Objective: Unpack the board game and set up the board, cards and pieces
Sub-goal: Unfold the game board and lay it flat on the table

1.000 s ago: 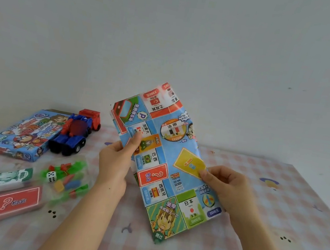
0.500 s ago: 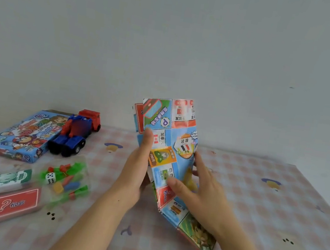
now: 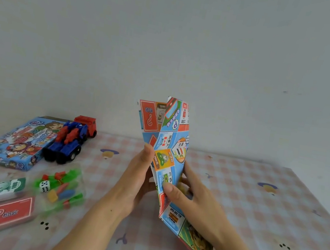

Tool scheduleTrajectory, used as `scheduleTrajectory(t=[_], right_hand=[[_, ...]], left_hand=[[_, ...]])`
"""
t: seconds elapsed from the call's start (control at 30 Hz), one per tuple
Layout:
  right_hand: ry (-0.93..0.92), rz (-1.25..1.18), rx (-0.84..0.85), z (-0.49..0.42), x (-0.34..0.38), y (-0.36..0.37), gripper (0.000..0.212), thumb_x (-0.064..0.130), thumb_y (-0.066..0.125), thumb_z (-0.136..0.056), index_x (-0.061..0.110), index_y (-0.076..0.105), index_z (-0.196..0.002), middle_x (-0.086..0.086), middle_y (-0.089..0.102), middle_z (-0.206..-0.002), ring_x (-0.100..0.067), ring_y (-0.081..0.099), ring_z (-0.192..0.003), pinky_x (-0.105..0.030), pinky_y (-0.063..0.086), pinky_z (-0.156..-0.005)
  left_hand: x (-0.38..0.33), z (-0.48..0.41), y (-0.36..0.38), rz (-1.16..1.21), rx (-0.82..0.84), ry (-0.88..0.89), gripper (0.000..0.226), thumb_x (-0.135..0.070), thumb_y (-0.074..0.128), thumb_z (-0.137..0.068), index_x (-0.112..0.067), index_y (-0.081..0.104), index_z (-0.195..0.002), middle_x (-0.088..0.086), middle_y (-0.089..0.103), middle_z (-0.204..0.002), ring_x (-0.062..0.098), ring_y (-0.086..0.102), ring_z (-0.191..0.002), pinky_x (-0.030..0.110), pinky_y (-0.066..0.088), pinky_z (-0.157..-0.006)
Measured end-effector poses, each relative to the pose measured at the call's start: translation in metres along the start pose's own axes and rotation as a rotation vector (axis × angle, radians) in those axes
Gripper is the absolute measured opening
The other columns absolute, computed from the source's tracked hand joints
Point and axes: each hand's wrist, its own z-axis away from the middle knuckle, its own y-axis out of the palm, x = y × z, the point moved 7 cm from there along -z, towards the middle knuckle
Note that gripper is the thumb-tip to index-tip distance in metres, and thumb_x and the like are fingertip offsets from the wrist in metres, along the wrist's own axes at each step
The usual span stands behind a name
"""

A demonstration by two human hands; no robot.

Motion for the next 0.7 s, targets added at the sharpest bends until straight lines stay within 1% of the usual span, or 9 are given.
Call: scheduleTrajectory(t=[0.07,0.17,0.23,0.33,0.43,0.53,0.57,0.63,0.7], right_hand=[[-0.004,-0.018,0.009,0.000,0.001,0.000,0.060,0.083,0.050,-0.060,0.068,0.031,-0.115,0.039,0.055,-0.107,0.017,0.058,-0.096,-0.010,0.049,-0.072],[-0.015,-0.061,0.020,0.000,0.003,0.000,0.060,0.077,0.052,-0.065,0.061,0.034,-0.119,0.037,0.059,-0.104,0.020,0.057,-0.093,-0.006,0.048,-0.067],[-0.015,-0.095,0.022,0.000,0.003,-0.001,0.058,0.071,0.053,-0.066,0.059,0.037,-0.120,0.035,0.061,-0.103,0.020,0.058,-0.091,-0.007,0.049,-0.066],[-0.026,-0.131,0.027,0.000,0.003,0.000,0.054,0.065,0.053,-0.072,0.054,0.041,-0.123,0.028,0.066,-0.103,0.010,0.064,-0.091,-0.011,0.050,-0.069],[-0.053,-0.116,0.022,0.001,0.005,0.000,0.055,0.064,0.052,-0.073,0.052,0.040,-0.125,0.034,0.065,-0.099,0.005,0.067,-0.086,-0.008,0.048,-0.066],[-0.075,-0.155,0.037,0.001,0.011,-0.001,0.057,0.066,0.059,-0.071,0.058,0.035,-0.121,0.042,0.058,-0.104,0.012,0.063,-0.092,-0.003,0.045,-0.069],[-0.083,-0.162,0.050,0.002,0.012,0.001,0.056,0.063,0.063,-0.072,0.059,0.034,-0.119,0.044,0.057,-0.106,0.015,0.060,-0.096,-0.002,0.044,-0.071],[-0.095,-0.143,0.049,0.001,0.010,0.003,0.051,0.059,0.071,-0.070,0.047,0.043,-0.112,0.041,0.061,-0.092,0.017,0.059,-0.087,-0.003,0.043,-0.069],[-0.107,-0.113,0.025,0.000,0.006,0.003,0.063,0.073,0.070,-0.058,0.026,0.053,-0.096,0.026,0.060,-0.072,0.007,0.058,-0.071,-0.014,0.045,-0.065]], left_hand=[[0.000,0.000,0.000,0.006,-0.016,-0.029,0.082,-0.088,0.050,-0.050,-0.038,0.059,-0.115,-0.005,0.073,-0.102,0.019,0.071,-0.091,0.031,0.058,-0.068],[0.003,-0.004,-0.002,0.038,-0.040,-0.066,0.067,-0.072,0.027,-0.073,-0.037,0.056,-0.122,-0.003,0.071,-0.109,0.022,0.069,-0.099,0.045,0.053,-0.088],[0.003,-0.004,-0.003,0.062,-0.061,-0.078,0.063,-0.069,0.027,-0.076,-0.036,0.059,-0.119,0.000,0.071,-0.111,0.024,0.068,-0.102,0.049,0.049,-0.093],[0.003,-0.005,-0.004,0.021,-0.103,-0.088,0.050,-0.061,0.035,-0.083,-0.033,0.069,-0.104,0.005,0.073,-0.104,0.026,0.069,-0.096,0.046,0.053,-0.088],[0.003,-0.006,-0.004,-0.108,-0.138,-0.041,0.029,-0.038,0.045,-0.094,-0.026,0.071,-0.100,0.005,0.074,-0.095,0.025,0.071,-0.088,0.040,0.057,-0.078],[-0.003,-0.006,-0.005,-0.125,-0.149,0.017,0.016,-0.020,0.061,-0.087,-0.019,0.068,-0.102,0.005,0.075,-0.089,0.023,0.072,-0.080,0.029,0.057,-0.064],[-0.004,-0.006,-0.005,-0.157,-0.141,0.053,0.021,-0.017,0.070,-0.080,-0.016,0.068,-0.101,0.006,0.075,-0.089,0.023,0.072,-0.080,0.029,0.057,-0.064],[-0.008,-0.005,-0.002,-0.270,-0.138,0.121,0.033,-0.015,0.075,-0.063,-0.011,0.069,-0.095,0.003,0.075,-0.081,0.017,0.072,-0.075,0.024,0.055,-0.061],[-0.005,-0.005,-0.003,-0.341,-0.172,0.134,0.033,-0.016,0.078,-0.059,-0.012,0.070,-0.091,0.000,0.074,-0.077,0.015,0.071,-0.072,0.022,0.053,-0.060]])
